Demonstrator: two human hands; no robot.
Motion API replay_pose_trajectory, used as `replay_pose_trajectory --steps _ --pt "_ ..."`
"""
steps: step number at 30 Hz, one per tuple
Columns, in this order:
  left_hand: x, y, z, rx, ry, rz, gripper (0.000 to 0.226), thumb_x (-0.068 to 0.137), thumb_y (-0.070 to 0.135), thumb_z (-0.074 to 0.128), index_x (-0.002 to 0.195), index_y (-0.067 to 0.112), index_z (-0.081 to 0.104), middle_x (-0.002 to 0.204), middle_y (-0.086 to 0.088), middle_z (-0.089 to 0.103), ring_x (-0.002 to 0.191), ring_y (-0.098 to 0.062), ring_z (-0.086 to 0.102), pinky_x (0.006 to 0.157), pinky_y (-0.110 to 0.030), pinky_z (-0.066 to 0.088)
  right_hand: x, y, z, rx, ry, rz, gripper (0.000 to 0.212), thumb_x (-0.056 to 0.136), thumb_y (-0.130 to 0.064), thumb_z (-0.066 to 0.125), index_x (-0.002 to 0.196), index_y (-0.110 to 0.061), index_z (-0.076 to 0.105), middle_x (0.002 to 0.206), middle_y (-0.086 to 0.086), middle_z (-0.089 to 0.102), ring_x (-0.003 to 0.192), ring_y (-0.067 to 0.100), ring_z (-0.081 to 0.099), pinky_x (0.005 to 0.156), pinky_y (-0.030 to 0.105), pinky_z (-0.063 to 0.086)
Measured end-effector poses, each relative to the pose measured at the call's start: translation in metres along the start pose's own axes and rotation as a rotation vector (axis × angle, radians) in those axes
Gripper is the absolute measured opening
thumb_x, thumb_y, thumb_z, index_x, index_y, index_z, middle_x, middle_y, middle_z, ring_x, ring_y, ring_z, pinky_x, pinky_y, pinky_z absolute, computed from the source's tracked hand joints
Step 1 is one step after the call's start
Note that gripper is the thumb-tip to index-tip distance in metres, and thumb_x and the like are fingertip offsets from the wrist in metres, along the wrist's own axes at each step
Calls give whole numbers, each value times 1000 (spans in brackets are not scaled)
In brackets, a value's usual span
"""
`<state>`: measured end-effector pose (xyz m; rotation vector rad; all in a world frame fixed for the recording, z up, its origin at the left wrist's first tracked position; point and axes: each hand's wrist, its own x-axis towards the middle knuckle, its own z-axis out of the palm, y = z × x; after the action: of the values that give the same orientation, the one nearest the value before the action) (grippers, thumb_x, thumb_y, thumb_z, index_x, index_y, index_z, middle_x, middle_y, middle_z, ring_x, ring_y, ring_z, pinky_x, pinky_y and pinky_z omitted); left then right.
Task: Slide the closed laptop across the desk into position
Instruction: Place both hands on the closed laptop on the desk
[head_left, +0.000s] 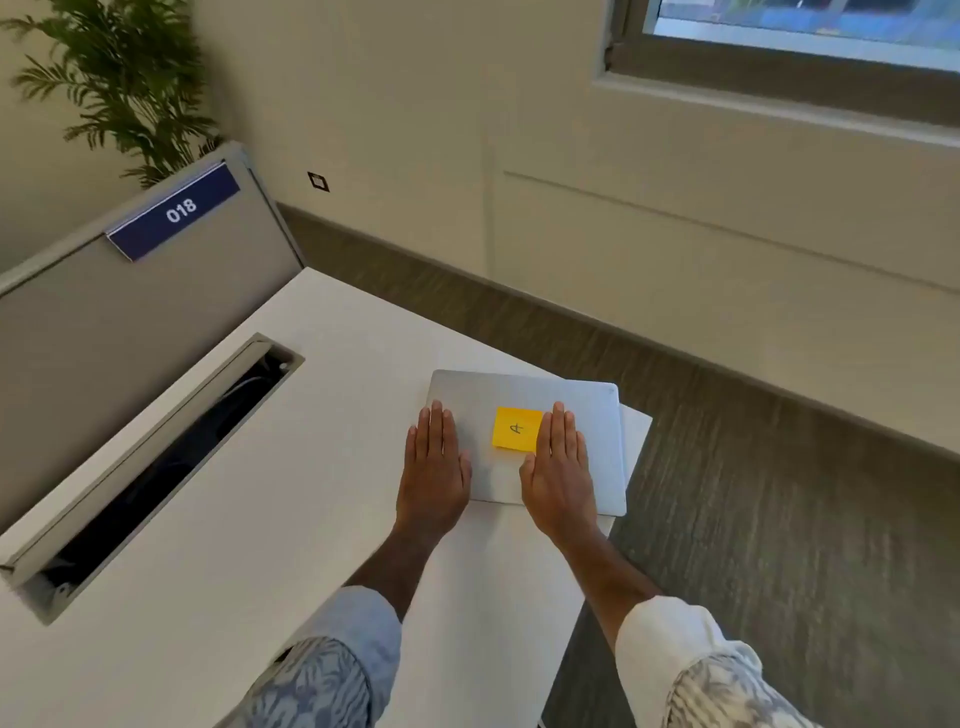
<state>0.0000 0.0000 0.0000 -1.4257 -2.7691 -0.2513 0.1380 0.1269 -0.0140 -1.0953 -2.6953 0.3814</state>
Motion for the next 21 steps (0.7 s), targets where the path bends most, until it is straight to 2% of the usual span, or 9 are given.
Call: replay_pose_trajectory --steps 6,10,12,16,18,21 --pt "23 5 6 -25 -36 -1 61 104 30 28 154 -5 28 162 -26 26 151 -39 26 122 -52 25 13 29 -9 -26 11 138 62 101 -28 24 155 0 14 165 18 9 153 32 8 124 47 15" --pt "41 5 9 17 -70 -1 64 103 35 20 155 -2 29 162 -25 26 149 -40 28 122 -52 25 23 45 -13 -76 -2 212 62 100 -27 27 154 1 18 165 20 9 152 35 11 123 51 20" --pt "49 5 12 35 -86 -11 64 102 38 20 154 2 32 160 -26 31 145 -41 35 117 -56 31 26 53 -14 -120 -11 242 61 101 -32 29 154 -3 21 164 22 12 150 39 19 119 54 25" --pt "60 8 12 82 -109 -80 64 100 44 24 147 4 44 148 -30 44 120 -44 53 93 -53 49 29 66 -18 -204 -35 298 62 101 -45 36 153 -11 28 156 25 29 122 41 50 91 53 48" --pt "64 11 11 108 -101 -126 62 100 45 27 143 6 48 141 -30 48 107 -41 56 78 -48 51 29 71 -18 -224 -44 317 62 101 -48 34 152 -12 30 146 23 42 109 37 57 82 49 51" --pt "65 14 9 156 -115 -128 52 101 46 36 136 10 50 124 -24 53 97 -36 55 73 -43 48 28 73 -18 -227 -70 328 63 100 -51 30 151 -13 31 130 18 51 97 32 58 71 43 53"
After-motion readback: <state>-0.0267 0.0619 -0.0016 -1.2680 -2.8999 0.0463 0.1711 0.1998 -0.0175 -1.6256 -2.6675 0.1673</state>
